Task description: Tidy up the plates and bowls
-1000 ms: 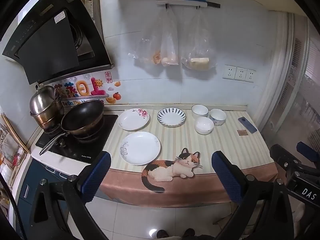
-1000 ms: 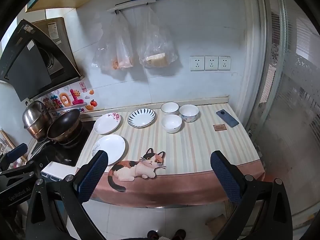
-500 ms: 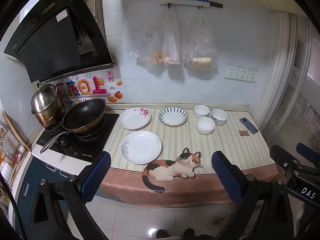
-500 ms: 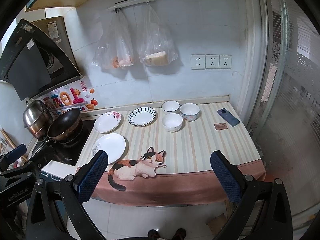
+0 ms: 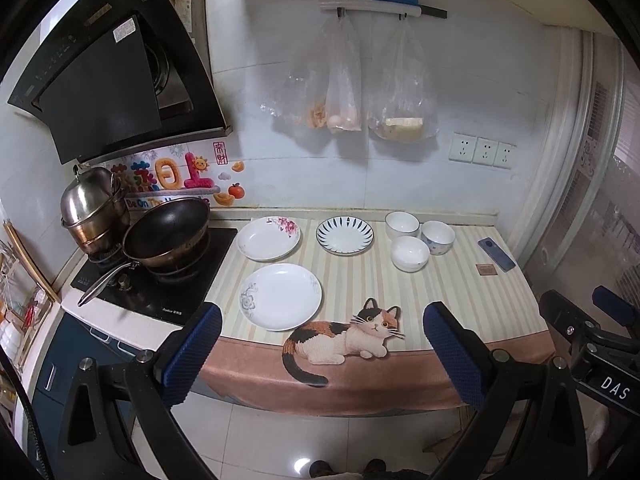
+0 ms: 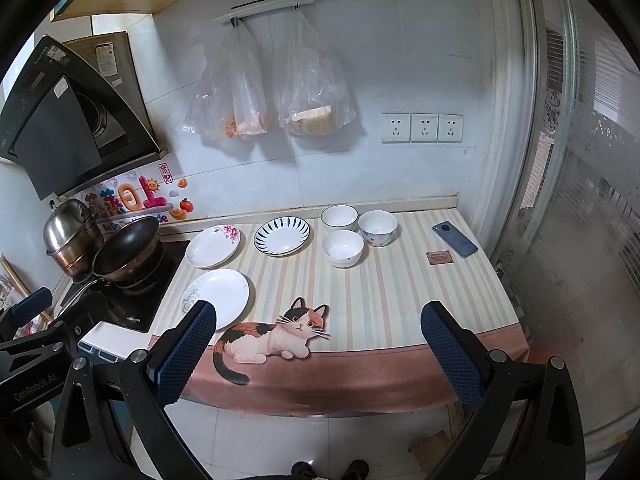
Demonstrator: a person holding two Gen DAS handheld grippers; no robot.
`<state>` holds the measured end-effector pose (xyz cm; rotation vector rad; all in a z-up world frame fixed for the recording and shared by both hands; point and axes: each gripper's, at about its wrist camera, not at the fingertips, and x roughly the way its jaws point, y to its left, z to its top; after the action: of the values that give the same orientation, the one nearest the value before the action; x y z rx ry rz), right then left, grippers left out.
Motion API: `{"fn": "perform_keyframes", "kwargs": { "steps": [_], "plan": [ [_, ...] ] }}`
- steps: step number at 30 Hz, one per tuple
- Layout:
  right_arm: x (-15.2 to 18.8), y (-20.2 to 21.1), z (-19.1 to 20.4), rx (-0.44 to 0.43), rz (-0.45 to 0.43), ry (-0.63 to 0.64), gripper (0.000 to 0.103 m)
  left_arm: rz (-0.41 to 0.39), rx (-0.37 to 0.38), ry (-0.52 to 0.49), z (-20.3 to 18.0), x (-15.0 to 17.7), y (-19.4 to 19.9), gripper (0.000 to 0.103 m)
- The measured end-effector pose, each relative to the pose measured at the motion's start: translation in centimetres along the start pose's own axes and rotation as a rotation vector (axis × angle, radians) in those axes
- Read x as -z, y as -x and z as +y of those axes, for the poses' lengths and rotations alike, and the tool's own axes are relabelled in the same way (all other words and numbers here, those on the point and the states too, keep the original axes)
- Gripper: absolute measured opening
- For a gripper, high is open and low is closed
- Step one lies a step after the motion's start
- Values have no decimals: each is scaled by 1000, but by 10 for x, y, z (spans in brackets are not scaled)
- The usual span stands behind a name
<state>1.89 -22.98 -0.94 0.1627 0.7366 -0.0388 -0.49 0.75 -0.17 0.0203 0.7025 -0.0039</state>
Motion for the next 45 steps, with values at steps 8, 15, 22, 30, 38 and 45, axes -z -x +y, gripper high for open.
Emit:
{"fn": "perform_keyframes", "kwargs": {
  "steps": [8,15,22,30,38,45],
  "plan": [
    [-3,-2,1,2,0,1,103,-1,1,1,-2,-1,-1,103],
    [-5,-2,2,3,-10,0,103,-4,0,-2,-3,-4,-1,103],
    [-6,-2,3,3,-12,1,103,-12,-1,-1,-2,-8,-2,103],
    [-5,-2,3,5,-13,1,103,-16,-1,1,-2,-7,-1,103],
    [-6,-3,2,8,-13,1,103,-16,-1,0,-2,-6,-2,103],
    [-7,-5,-1,15,-24,-9,103,-18,2,0,-3,-8,-2,103]
  ]
}}
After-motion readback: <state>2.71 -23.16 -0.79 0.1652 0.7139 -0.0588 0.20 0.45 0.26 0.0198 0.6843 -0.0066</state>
